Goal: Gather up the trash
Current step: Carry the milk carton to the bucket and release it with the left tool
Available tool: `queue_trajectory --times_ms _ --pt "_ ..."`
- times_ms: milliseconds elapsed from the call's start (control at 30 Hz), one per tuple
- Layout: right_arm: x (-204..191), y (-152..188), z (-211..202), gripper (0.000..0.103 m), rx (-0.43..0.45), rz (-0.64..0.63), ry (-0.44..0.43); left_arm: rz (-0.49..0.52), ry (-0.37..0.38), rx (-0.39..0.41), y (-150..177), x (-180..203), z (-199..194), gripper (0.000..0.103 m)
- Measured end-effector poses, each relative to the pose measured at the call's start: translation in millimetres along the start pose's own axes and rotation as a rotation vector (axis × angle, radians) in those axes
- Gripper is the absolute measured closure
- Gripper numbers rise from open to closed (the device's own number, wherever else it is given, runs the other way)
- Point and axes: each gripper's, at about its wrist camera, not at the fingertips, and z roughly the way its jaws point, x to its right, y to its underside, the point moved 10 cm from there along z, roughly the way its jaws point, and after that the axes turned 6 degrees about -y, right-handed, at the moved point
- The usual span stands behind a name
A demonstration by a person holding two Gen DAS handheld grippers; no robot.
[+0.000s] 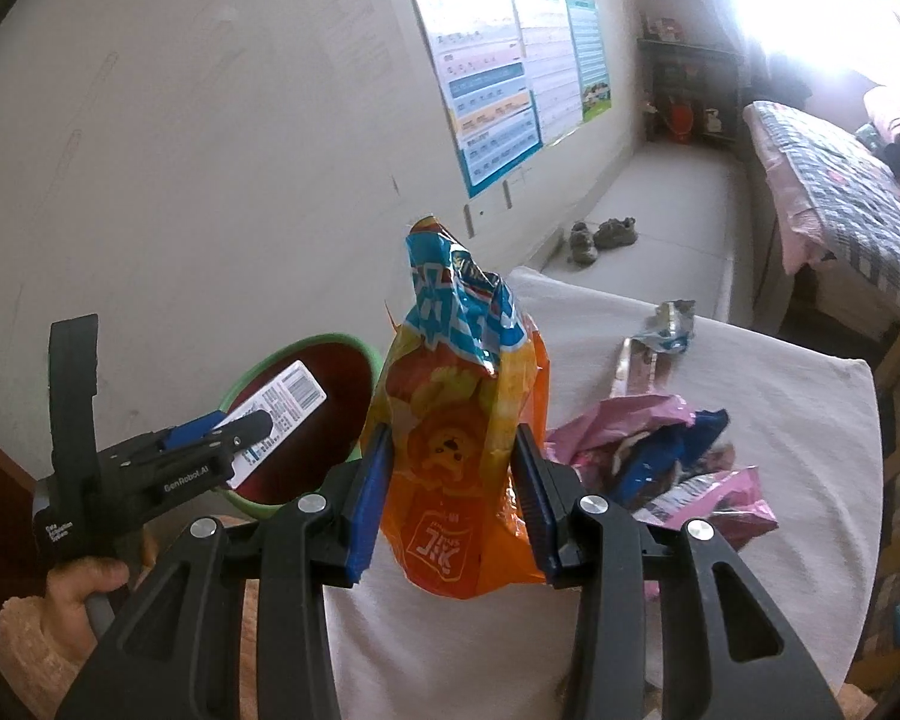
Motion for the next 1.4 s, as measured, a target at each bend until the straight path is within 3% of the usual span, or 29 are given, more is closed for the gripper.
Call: queue_trajectory --times_ms 500,1133,1400 --pt "-32 -6 46 0.064 -0.047 -0.114 0.0 -0.031 -0.121 0.019 -3 -62 8 0.049" --pt "-63 -13 111 0.063 -0.129 -0.161 -0.011 -0.067 -0.185 -0.027 1 -111 37 0.049" --pt "-77 -15 130 0.063 -0.142 -0.184 -0.012 -0.059 -0.182 -0.049 2 -110 51 0.049"
